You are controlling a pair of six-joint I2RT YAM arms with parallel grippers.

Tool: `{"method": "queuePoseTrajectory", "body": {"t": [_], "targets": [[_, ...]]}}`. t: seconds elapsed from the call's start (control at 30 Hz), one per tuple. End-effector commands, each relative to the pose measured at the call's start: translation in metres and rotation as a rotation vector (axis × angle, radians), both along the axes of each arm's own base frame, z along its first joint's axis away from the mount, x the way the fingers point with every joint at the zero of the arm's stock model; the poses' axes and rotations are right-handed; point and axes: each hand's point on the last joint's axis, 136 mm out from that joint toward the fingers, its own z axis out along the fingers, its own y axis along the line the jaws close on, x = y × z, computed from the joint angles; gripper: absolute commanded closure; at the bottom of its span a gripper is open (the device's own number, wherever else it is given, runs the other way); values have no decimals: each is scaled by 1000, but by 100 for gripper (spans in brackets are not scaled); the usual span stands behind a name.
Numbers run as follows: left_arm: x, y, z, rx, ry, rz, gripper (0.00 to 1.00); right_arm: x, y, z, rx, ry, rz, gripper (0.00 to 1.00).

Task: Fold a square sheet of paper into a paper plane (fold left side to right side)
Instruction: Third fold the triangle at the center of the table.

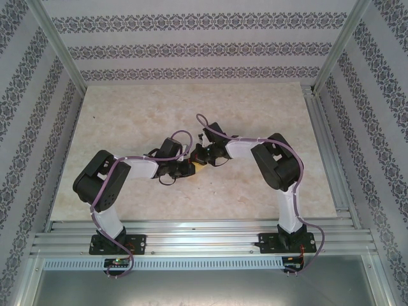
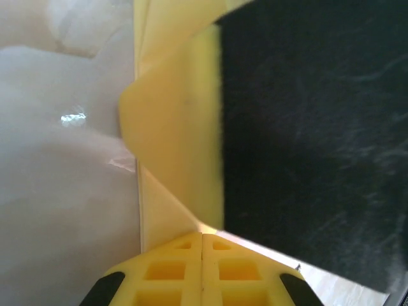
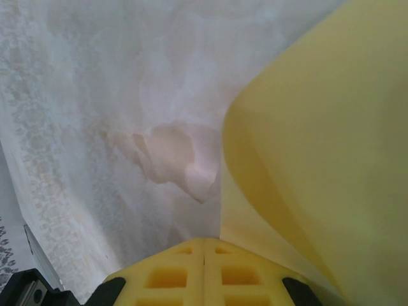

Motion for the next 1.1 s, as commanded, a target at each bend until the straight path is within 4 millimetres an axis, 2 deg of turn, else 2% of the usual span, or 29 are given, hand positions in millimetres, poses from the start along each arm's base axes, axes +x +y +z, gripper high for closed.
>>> {"method": "queuePoseTrajectory", "body": {"t": [0.0, 0.13, 0.33, 0.73, 1.07], "targets": [[-33, 24, -37, 137, 124, -5, 97, 11, 5, -5, -5, -19, -8, 98], [-33, 25, -38, 141, 125, -5, 97, 23, -8, -16, -82, -42, -15, 98], [-34, 26, -40, 141, 128, -2, 98, 49, -27, -19, -95, -79, -59, 98], [-38, 29, -39, 148, 130, -1, 97, 89, -42, -23, -106, -118, -101, 95], [-36, 28, -38, 144, 124, -2, 97, 113, -46, -14, -98, -163, -129, 94]]}}
